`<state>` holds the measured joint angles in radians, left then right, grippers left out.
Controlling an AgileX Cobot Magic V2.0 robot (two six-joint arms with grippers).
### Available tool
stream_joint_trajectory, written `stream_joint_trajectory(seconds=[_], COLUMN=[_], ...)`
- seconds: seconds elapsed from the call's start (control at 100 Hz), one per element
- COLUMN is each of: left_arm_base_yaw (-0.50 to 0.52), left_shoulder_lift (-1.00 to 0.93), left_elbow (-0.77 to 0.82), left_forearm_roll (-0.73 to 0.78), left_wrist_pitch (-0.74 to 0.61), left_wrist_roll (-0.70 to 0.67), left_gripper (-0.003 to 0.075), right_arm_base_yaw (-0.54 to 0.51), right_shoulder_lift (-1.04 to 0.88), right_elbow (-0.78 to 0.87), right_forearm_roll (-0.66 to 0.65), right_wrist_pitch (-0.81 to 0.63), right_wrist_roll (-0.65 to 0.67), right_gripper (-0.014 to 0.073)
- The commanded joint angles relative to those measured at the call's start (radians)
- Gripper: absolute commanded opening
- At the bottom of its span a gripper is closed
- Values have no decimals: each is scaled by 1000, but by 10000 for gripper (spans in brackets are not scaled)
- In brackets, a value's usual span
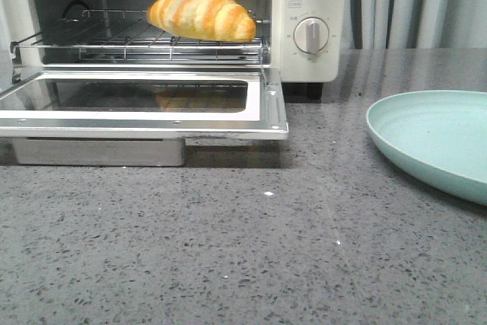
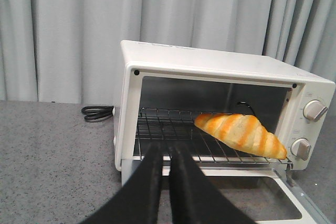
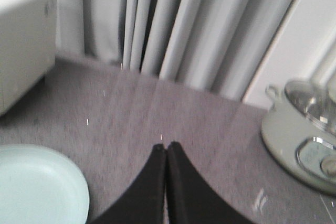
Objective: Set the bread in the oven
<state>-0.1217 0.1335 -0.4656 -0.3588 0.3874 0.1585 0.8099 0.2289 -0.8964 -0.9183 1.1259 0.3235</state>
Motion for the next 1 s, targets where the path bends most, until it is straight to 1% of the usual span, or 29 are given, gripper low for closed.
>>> stream_joint_trajectory(seconds=[0.0, 0.09, 0.19, 0.33, 0.4, 0.49, 0.61, 0.65, 0.73, 0.87, 0.92, 0.99], left_arm_base_yaw=[3, 3, 3, 3, 3, 3, 3, 3, 3, 3, 3, 3], left_shoulder_lift=[11, 11, 11, 11, 11, 11, 11, 11, 11, 11, 11, 11], left_elbow=[-24, -24, -24, -24, -24, -24, -24, -24, -24, -24, -24, -24], left_forearm_roll=[-18, -18, -18, -18, -18, -18, -18, -18, -18, -18, -18, -18], left_wrist_pitch=[-73, -73, -73, -73, -73, -73, -73, -73, -73, -73, -73, -73], left_wrist_roll=[-10, -10, -10, -10, -10, -10, -10, -10, -10, -10, -10, -10], left_gripper=[-20, -20, -20, -20, -20, -20, -20, -20, -20, -20, -20, -20], right_arm_base_yaw=[-29, -70, -114, -180, -221, -295, -414, -455, -532, -626, -649, -669], right_shoulder_lift=[-52, -132, -204, -262, -262, -262, -262, -262, -262, -262, -262, -262], right_elbow=[45, 126, 216, 336, 382, 429, 496, 516, 572, 668, 696, 729], right_forearm_roll=[-66, -27, 60, 183, 224, 289, 417, 464, 604, 819, 862, 884], right_wrist_pitch=[-152, -243, -373, -582, -638, -700, -801, -845, -949, -1141, -1175, -1198], right_wrist_roll=[3, 3, 3, 3, 3, 3, 0, -21, -92, -216, -232, -235], right_gripper=[-44, -44, -44, -44, -44, -44, -44, -44, -44, -44, -44, -44])
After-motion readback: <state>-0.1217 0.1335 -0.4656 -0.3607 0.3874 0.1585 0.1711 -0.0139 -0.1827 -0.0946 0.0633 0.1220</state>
